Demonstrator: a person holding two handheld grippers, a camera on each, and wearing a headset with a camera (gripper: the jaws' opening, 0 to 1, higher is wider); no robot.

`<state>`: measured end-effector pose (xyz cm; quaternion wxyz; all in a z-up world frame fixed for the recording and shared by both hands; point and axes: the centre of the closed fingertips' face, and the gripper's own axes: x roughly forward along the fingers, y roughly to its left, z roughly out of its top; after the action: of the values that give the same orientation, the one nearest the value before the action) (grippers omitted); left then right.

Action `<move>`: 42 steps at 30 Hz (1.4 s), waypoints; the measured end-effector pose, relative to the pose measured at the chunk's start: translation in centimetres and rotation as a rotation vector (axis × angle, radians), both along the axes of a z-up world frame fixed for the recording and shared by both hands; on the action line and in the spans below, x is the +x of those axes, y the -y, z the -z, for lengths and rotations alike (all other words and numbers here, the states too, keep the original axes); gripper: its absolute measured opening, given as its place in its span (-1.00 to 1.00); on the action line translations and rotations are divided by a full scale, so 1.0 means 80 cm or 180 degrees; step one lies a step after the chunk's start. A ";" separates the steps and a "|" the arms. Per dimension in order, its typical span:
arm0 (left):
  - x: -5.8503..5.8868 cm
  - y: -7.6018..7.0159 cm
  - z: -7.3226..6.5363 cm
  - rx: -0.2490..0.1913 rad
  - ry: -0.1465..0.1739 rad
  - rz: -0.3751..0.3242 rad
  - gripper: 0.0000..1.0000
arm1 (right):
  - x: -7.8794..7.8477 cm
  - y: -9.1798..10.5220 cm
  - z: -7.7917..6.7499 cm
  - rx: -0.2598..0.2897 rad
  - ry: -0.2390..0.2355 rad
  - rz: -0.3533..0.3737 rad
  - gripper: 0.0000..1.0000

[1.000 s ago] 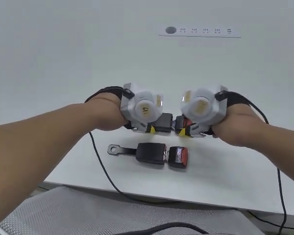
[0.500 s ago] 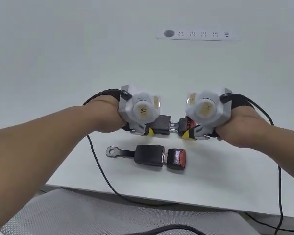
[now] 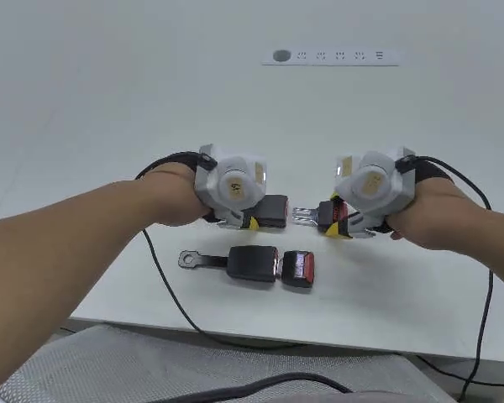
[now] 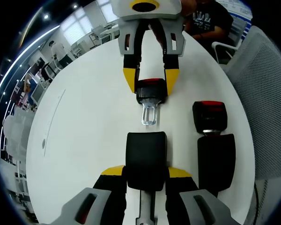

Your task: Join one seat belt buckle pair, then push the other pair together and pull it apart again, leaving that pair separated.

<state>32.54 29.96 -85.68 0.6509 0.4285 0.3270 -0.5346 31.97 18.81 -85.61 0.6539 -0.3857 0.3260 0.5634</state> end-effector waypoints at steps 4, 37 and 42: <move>0.000 0.000 0.000 0.0027 0.0002 0.0024 -0.36 | -0.002 0.023 0.000 -0.0027 0.0006 0.0050 -0.37; -0.008 0.001 -0.020 0.0066 0.0150 0.0127 -0.19 | -0.015 0.110 -0.024 -0.0077 0.0201 0.0283 -0.26; -0.017 -0.006 -0.044 -0.0093 0.0223 -0.0078 -0.14 | -0.024 0.112 -0.042 0.0075 0.0210 0.0394 -0.22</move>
<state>31.22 30.46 -82.17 0.6746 0.4334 0.3014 -0.5161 30.06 9.85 -82.26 0.7024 -0.3753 0.3209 0.5126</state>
